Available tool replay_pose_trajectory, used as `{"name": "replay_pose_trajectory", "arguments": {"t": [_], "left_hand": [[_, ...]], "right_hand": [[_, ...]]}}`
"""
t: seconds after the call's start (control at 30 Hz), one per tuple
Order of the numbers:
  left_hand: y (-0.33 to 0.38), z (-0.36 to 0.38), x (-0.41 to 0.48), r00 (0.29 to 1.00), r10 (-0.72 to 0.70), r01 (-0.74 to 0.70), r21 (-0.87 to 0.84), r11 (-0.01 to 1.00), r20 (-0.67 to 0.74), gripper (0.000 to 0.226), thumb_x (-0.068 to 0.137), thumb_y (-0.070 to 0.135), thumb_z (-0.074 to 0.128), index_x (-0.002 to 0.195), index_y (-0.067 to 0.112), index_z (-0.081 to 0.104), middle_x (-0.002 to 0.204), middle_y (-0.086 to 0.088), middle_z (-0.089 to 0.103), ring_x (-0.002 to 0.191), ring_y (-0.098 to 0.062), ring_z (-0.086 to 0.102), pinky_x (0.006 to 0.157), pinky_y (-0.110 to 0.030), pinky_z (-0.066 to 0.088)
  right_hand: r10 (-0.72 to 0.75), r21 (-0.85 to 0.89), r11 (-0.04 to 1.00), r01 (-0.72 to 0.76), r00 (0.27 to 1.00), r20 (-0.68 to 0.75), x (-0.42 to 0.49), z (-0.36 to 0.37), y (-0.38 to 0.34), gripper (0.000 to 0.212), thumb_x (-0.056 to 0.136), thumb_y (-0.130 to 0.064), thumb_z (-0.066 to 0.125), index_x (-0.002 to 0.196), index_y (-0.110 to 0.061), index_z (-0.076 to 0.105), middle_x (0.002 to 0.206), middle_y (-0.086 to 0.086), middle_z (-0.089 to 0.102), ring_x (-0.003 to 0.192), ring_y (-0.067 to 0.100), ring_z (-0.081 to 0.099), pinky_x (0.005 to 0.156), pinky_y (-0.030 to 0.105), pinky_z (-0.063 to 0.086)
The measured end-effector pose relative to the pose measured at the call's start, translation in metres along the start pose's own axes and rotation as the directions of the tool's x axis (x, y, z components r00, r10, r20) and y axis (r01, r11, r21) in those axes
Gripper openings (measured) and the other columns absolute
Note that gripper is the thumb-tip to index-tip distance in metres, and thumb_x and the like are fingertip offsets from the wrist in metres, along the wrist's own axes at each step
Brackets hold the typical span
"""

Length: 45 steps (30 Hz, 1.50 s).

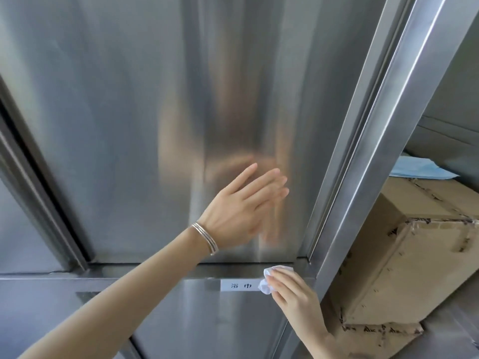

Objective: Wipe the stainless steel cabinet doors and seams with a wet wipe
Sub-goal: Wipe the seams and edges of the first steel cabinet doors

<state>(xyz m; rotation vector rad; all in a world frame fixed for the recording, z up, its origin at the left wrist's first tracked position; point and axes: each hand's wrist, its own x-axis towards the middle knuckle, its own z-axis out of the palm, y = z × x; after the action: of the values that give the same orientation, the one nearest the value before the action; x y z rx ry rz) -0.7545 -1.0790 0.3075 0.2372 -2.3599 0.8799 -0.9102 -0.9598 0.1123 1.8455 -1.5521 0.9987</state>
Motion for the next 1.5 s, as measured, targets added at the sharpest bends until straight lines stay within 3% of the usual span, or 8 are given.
{"name": "replay_pose_trajectory", "arguments": {"t": [0.13, 0.3, 0.43, 0.57, 0.83, 0.97, 1.23, 1.5], "left_hand": [[0.035, -0.022, -0.101, 0.980, -0.143, 0.165, -0.163, 0.973, 0.142, 0.055, 0.068, 0.010, 0.064, 0.123, 0.013, 0.065, 0.126, -0.003, 0.064, 0.123, -0.021, 0.056, 0.106, -0.046, 0.042], [0.097, -0.082, -0.228, 0.891, -0.349, 0.434, -0.322, 0.841, 0.290, 0.050, 0.072, 0.014, 0.054, 0.121, 0.018, 0.067, 0.129, 0.001, 0.062, 0.124, -0.018, 0.055, 0.103, -0.041, 0.045], [0.133, -0.150, -0.320, 0.794, -0.482, 0.601, -0.353, 0.717, 0.371, 0.047, 0.074, 0.017, 0.054, 0.119, 0.019, 0.068, 0.124, 0.003, 0.065, 0.118, -0.016, 0.060, 0.100, -0.036, 0.045], [0.146, -0.225, -0.393, 0.689, -0.547, 0.713, -0.309, 0.629, 0.475, 0.045, 0.072, 0.025, 0.057, 0.114, 0.019, 0.070, 0.110, 0.007, 0.070, 0.095, -0.012, 0.067, 0.085, -0.023, 0.045], [0.131, -0.315, -0.479, 0.577, -0.642, 0.786, -0.130, 0.604, 0.505, 0.039, 0.076, 0.031, 0.054, 0.109, 0.019, 0.072, 0.102, 0.009, 0.070, 0.089, -0.012, 0.066, 0.079, -0.027, 0.049], [0.114, -0.323, -0.513, 0.545, -0.688, 0.810, -0.087, 0.580, 0.480, 0.039, 0.076, 0.033, 0.053, 0.107, 0.019, 0.072, 0.100, 0.010, 0.070, 0.088, -0.012, 0.066, 0.081, -0.025, 0.041], [0.032, -0.310, -0.589, 0.525, -0.696, 0.790, 0.023, 0.613, 0.490, 0.038, 0.078, 0.034, 0.051, 0.106, 0.019, 0.072, 0.098, 0.009, 0.069, 0.088, -0.014, 0.066, 0.082, -0.027, 0.041], [-0.086, -0.292, -0.650, 0.523, -0.688, 0.767, 0.074, 0.637, 0.503, 0.038, 0.079, 0.032, 0.050, 0.107, 0.018, 0.072, 0.101, 0.007, 0.070, 0.100, -0.019, 0.066, 0.090, -0.030, 0.041]], "right_hand": [[0.016, 0.063, 0.998, -0.013, 0.999, -0.036, -0.004, -0.019, -0.054, 0.029, 0.095, -0.013, 0.048, 0.090, -0.010, 0.076, 0.102, -0.005, 0.071, 0.098, 0.009, 0.066, 0.082, 0.025, 0.053], [0.104, 0.227, 0.970, -0.091, 0.994, -0.045, -0.020, -0.032, -0.154, 0.024, 0.092, -0.013, 0.052, 0.095, -0.007, 0.075, 0.105, -0.003, 0.070, 0.099, 0.011, 0.065, 0.084, 0.030, 0.053], [0.197, 0.310, 0.932, -0.188, 0.980, 0.000, -0.046, -0.041, -0.245, 0.022, 0.087, -0.008, 0.055, 0.095, -0.008, 0.075, 0.104, -0.005, 0.070, 0.097, 0.009, 0.065, 0.083, 0.029, 0.052], [0.229, 0.349, 0.906, -0.239, 0.971, 0.068, -0.070, -0.052, -0.332, 0.025, 0.087, -0.015, 0.053, 0.090, -0.008, 0.076, 0.100, -0.005, 0.070, 0.096, 0.005, 0.062, 0.087, 0.021, 0.048], [0.176, 0.483, 0.841, -0.245, 0.967, 0.185, -0.082, -0.056, -0.455, 0.023, 0.087, -0.019, 0.055, 0.093, -0.012, 0.076, 0.100, -0.008, 0.070, 0.093, 0.006, 0.064, 0.082, 0.026, 0.051], [0.148, 0.498, 0.836, -0.229, 0.969, 0.197, -0.076, -0.038, -0.482, 0.022, 0.086, -0.020, 0.057, 0.094, -0.014, 0.076, 0.100, -0.010, 0.070, 0.095, 0.006, 0.065, 0.077, 0.030, 0.053], [0.134, 0.531, 0.819, -0.216, 0.973, 0.190, -0.046, 0.044, -0.523, 0.023, 0.087, -0.021, 0.055, 0.092, -0.012, 0.076, 0.100, -0.011, 0.068, 0.097, 0.003, 0.063, 0.070, 0.030, 0.055], [0.131, 0.574, 0.780, -0.249, 0.962, 0.238, 0.043, 0.142, -0.590, 0.020, 0.085, -0.011, 0.060, 0.098, -0.011, 0.075, 0.102, -0.006, 0.070, 0.098, 0.009, 0.064, 0.082, 0.030, 0.052]]}}
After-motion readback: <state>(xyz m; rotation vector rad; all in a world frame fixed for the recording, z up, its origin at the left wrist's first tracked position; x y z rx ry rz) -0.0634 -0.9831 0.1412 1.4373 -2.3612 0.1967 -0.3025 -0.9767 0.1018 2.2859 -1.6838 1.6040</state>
